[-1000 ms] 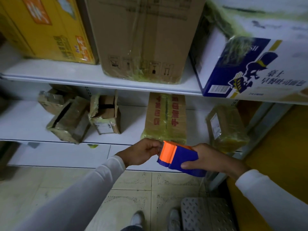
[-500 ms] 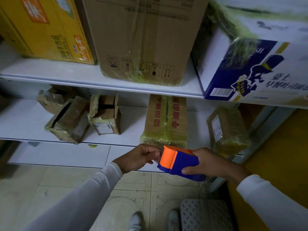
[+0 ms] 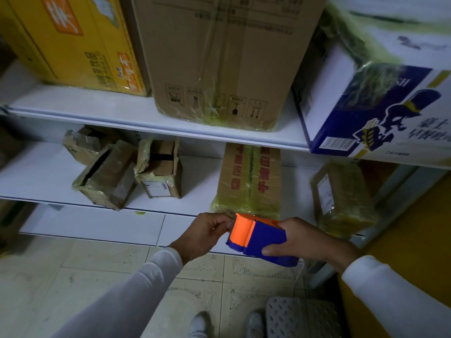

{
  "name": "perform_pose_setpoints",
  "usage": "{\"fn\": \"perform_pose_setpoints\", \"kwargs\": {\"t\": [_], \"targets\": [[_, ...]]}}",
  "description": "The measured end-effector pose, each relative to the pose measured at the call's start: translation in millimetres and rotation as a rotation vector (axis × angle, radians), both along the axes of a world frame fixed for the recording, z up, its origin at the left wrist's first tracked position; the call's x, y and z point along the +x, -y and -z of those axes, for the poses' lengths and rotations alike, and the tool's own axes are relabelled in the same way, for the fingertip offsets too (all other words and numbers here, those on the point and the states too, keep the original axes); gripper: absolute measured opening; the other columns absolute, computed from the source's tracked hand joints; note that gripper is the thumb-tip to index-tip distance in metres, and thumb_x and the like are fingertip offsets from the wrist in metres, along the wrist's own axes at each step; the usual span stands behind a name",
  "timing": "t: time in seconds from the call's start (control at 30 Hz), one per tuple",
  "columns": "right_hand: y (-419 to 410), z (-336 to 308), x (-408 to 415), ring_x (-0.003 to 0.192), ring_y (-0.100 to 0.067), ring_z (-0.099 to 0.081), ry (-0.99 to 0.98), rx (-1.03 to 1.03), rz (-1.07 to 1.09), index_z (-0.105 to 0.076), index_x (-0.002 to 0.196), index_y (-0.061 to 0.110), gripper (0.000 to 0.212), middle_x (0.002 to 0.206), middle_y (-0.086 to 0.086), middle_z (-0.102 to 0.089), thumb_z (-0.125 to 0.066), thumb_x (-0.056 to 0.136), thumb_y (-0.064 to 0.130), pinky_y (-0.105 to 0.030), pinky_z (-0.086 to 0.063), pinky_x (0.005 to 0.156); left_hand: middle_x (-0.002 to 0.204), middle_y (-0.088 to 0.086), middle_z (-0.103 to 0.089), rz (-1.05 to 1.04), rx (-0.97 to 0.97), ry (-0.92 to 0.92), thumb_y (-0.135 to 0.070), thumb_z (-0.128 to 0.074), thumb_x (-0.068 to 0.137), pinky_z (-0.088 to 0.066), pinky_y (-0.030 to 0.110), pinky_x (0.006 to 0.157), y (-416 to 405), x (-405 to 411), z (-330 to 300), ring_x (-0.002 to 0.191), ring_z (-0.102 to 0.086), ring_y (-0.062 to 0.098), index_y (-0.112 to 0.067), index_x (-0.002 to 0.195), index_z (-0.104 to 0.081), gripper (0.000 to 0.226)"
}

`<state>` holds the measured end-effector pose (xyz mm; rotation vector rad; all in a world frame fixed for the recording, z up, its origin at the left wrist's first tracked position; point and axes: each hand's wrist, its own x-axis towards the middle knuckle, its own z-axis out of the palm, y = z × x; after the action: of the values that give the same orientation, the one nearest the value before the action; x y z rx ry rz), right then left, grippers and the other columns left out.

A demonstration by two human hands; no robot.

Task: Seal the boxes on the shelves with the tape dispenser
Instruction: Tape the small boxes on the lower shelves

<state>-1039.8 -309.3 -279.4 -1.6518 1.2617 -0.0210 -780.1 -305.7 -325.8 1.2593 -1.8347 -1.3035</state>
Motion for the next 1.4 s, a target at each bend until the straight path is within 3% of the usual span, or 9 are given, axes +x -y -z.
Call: {"fn": "perform_pose_setpoints", "kwargs": {"t": [0.2,0.33,0.7,0.87,0.97,1.07,1.13,1.27,1.4], "targets": [[25.7,-9.4,-7.0,0.085,-0.007,-0.073,-0.004,0.014,-0.029,-0.070,0.100,0.026,0.041,0.095,0.008,-0.077,-0.079,0.073,0.056,-0.032,-0.060,0.079,0.083,0.005,-0.069,-0.167,-0.088,0.074,-0.005,-0.053,0.095,-0.048,0.015,0.076,17.8,22.5,-1.9,0.080,-0.064,0.012,-0.005,0.086,-0.067,0.016],[33.5,-16.9,-40.8,0.070,-0.008,-0.071,-0.008,0.066,0.034,-0.071,0.081,0.019,0.032,0.076,0.004,-0.075,-0.078,0.077,0.050,-0.016,-0.050,0.059,0.085,0.005,-0.071,-0.249,-0.001,0.173,-0.013,-0.051,0.097,-0.050,0.018,0.080,37.5,63.8,0.1,0.081,-0.067,0.011,-0.008,0.091,-0.066,0.017],[53.3,-9.1,-54.4,0.065,-0.021,-0.066,-0.140,0.069,0.080,-0.069,0.084,0.002,0.041,0.071,-0.010,-0.071,-0.077,0.081,0.042,-0.033,-0.046,0.065,0.075,0.006,-0.069,-0.220,0.161,0.241,0.000,-0.047,0.095,-0.047,0.005,0.062,60.9,39.3,19.1,0.069,-0.065,0.013,-0.007,0.089,-0.066,0.021],[63.7,5.1,-49.5,0.064,-0.016,-0.068,-0.153,0.065,0.124,-0.069,0.084,0.006,0.038,0.073,-0.007,-0.074,-0.079,0.079,0.042,-0.024,-0.045,0.060,0.091,0.009,-0.067,-0.356,0.189,0.256,-0.010,-0.059,0.092,-0.053,0.024,0.071,76.7,22.8,31.3,0.083,-0.067,0.028,-0.012,0.096,-0.065,0.008],[68.5,9.0,-51.5,0.061,-0.012,-0.067,-0.162,0.084,0.113,-0.069,0.081,0.011,0.036,0.069,-0.002,-0.073,-0.079,0.078,0.045,-0.020,-0.045,0.057,0.096,0.003,-0.064,-0.454,0.238,0.384,-0.036,-0.072,0.082,-0.045,0.028,0.079,86.2,26.0,33.1,0.091,-0.063,0.023,-0.015,0.126,-0.048,0.055],[69.7,14.4,-53.0,0.065,-0.015,-0.070,-0.154,0.085,0.114,-0.069,0.083,0.012,0.035,0.072,-0.003,-0.074,-0.079,0.079,0.045,-0.024,-0.047,0.060,0.069,-0.007,-0.059,-0.460,0.127,0.514,-0.043,-0.073,0.079,-0.045,0.021,0.063,87.6,28.4,35.3,0.063,-0.058,0.007,-0.018,0.094,-0.057,0.033],[68.8,17.4,-53.2,0.072,-0.019,-0.072,-0.139,0.073,0.123,-0.070,0.087,0.011,0.036,0.078,-0.004,-0.075,-0.079,0.080,0.045,-0.027,-0.050,0.064,0.065,0.003,-0.063,-0.441,0.143,0.362,-0.029,-0.070,0.085,-0.050,0.020,0.052,85.0,24.9,39.7,0.054,-0.060,0.012,-0.013,0.075,-0.060,0.021],[70.0,17.7,-53.6,0.067,-0.016,-0.070,-0.142,0.079,0.130,-0.070,0.081,0.013,0.035,0.074,-0.005,-0.074,-0.079,0.079,0.047,-0.026,-0.047,0.062,0.070,0.015,-0.063,-0.536,0.274,0.015,-0.001,-0.053,0.094,-0.055,0.025,0.054,76.6,14.3,46.9,0.060,-0.064,0.027,-0.007,0.074,-0.064,0.024],[69.8,17.8,-54.7,0.062,-0.015,-0.068,-0.156,0.060,0.139,-0.071,0.078,0.014,0.038,0.069,-0.002,-0.073,-0.080,0.076,0.051,-0.024,-0.046,0.059,0.078,0.003,-0.067,-0.436,-0.031,0.272,-0.011,-0.046,0.098,-0.056,0.029,0.069,61.9,12.8,52.5,0.072,-0.065,0.017,-0.008,0.089,-0.063,0.020]]}}
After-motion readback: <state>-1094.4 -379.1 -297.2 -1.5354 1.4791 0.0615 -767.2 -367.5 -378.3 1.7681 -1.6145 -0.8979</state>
